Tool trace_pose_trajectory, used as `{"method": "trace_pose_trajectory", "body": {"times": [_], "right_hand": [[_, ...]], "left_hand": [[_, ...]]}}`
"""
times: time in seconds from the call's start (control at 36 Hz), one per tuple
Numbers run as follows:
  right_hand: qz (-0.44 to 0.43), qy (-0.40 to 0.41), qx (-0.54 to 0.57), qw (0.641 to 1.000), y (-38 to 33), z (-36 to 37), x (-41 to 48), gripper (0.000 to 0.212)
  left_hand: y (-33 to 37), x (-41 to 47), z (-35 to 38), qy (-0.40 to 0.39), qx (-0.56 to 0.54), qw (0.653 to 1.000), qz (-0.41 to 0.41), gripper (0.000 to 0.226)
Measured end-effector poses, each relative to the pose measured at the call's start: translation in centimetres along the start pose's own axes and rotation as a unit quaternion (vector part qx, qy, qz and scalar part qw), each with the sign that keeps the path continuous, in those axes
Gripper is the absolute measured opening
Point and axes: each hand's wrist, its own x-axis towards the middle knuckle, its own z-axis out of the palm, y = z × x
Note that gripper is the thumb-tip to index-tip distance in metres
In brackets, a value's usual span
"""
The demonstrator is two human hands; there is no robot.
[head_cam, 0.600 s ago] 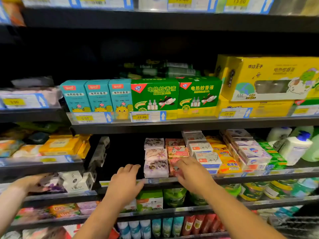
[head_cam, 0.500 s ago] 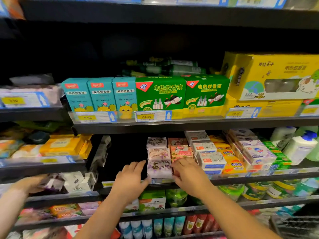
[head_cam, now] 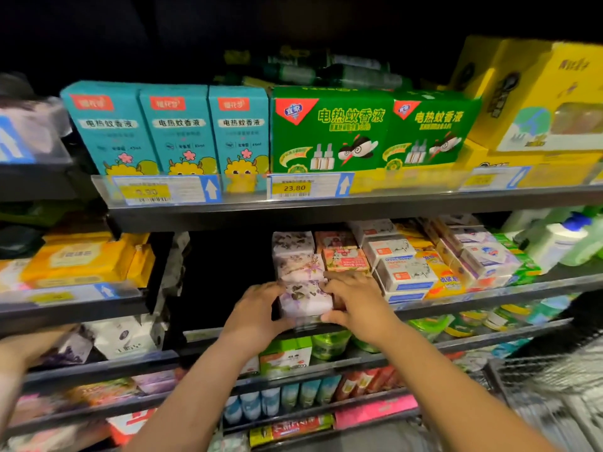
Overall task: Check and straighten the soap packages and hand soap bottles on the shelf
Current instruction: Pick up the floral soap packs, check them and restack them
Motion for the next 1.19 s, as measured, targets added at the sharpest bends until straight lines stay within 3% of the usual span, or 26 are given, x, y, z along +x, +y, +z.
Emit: {"method": "trace_pose_trajectory", "body": {"times": [0.14,0.22,0.33,0.42,0.53,0.67,0.75,0.83,0.92,1.0,1.19], "right_hand": [[0.004,0.0,0.01,1.0,0.0,0.0,0.1,0.057],[-0.003,0.027,0.035,0.999,0.3,0.3,-0.1,0.061],[-0.034,0.07,0.11,0.991,1.0,0.5,-0.6,0.067],[-0.038,0.087,0.193,0.977,0.9,-0.4,-0.6,0.067],[-0.008,0.058,0.358,0.932,0.5,-0.7,-0.2,0.057],[0.001,0.054,0.435,0.899,-0.8,-1.1,0.1,0.043],[0.045,0.07,0.478,0.875,-1.5,-1.0,0.3,0.028],[0.084,0.037,0.518,0.85,-2.1,-1.3,0.6,0.01],[0.11,-0.008,0.502,0.858,-2.4,-1.4,0.6,0.021],[0.119,-0.023,0.493,0.861,-2.6,-1.6,0.0,0.056],[0.114,-0.036,0.587,0.801,-3.2,-1.8,-1.2,0.031]], "left_hand": [[0.9,-0.6,1.0,0.023,-0.043,0.999,-0.012,0.063],[1.3,-0.5,0.8,0.049,-0.081,0.995,-0.009,0.067],[1.2,-1.3,0.5,0.056,-0.18,0.982,0.0,0.076],[0.2,-1.5,0.1,0.065,-0.235,0.969,0.04,0.068],[0.2,-1.8,-0.8,0.055,-0.306,0.949,0.056,0.056],[0.7,-1.9,-1.2,0.083,-0.334,0.937,0.062,0.044],[0.9,-2.0,-1.0,0.064,-0.363,0.928,0.052,0.045],[0.7,-2.1,-0.5,0.045,-0.393,0.918,0.038,0.048],[0.6,-2.3,-0.2,0.052,-0.452,0.89,0.018,0.047],[0.6,-2.2,-0.1,0.054,-0.495,0.867,0.002,0.049],[1.1,-2.5,0.2,0.042,-0.51,0.859,0.025,0.04]]}}
